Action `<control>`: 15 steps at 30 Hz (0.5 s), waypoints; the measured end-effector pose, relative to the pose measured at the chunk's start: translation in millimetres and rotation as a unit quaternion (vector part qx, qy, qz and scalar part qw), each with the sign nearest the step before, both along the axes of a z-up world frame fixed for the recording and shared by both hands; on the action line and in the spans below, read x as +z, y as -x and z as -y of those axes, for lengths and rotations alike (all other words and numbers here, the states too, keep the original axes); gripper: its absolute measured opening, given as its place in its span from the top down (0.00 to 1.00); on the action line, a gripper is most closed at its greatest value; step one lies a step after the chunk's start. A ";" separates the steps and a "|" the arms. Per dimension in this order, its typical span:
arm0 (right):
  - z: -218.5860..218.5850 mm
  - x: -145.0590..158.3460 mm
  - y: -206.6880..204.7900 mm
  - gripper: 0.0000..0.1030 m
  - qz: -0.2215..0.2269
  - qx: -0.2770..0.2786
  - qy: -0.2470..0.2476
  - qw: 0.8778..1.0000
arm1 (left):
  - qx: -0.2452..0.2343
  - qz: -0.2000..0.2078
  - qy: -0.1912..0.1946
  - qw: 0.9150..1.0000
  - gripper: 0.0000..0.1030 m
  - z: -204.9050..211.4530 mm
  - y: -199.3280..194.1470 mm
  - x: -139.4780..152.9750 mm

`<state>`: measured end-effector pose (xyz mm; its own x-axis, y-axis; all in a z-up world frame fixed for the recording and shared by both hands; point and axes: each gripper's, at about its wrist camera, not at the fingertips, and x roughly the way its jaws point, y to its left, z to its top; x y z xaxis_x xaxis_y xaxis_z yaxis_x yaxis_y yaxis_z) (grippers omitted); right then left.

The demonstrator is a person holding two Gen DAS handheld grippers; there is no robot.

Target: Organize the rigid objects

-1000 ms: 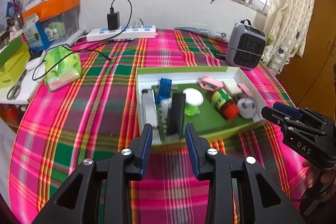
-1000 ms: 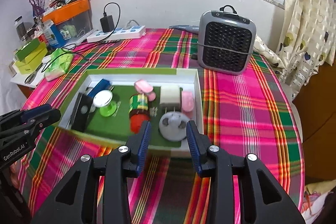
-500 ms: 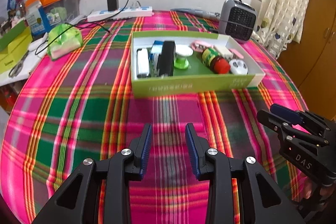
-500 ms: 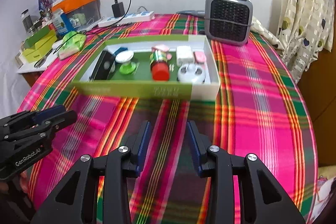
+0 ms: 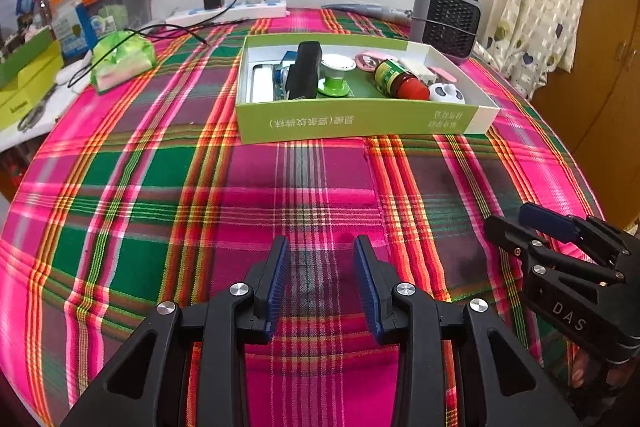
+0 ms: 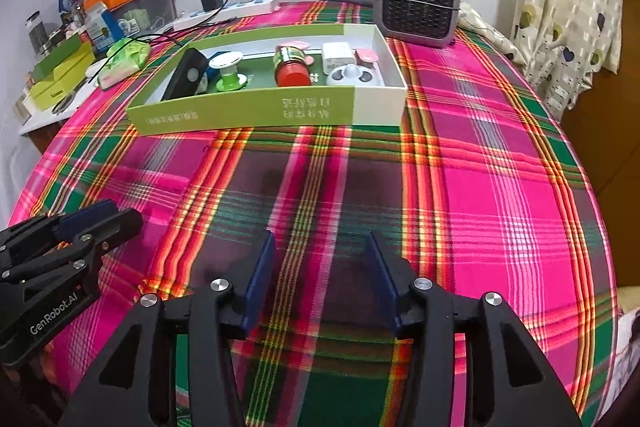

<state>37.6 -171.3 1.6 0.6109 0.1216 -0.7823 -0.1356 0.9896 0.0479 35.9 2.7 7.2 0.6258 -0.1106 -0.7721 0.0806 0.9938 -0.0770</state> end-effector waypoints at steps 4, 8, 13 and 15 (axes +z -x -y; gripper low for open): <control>-0.8 -1.0 0.6 0.53 0.007 -0.009 0.009 1.000 | 0.009 0.012 -0.005 1.000 0.67 3.5 1.9 -1.6; -1.4 -1.1 0.7 0.53 0.007 -0.012 0.014 1.000 | 0.014 0.018 -0.024 0.999 0.64 10.9 3.7 -2.7; -2.0 -1.5 1.1 0.52 0.008 -0.014 0.017 1.000 | 0.015 0.020 -0.044 0.999 0.63 16.3 5.1 -3.4; -1.7 -1.7 1.5 0.51 0.007 -0.016 0.017 1.000 | 0.014 0.020 -0.041 0.999 0.62 15.0 4.9 -3.3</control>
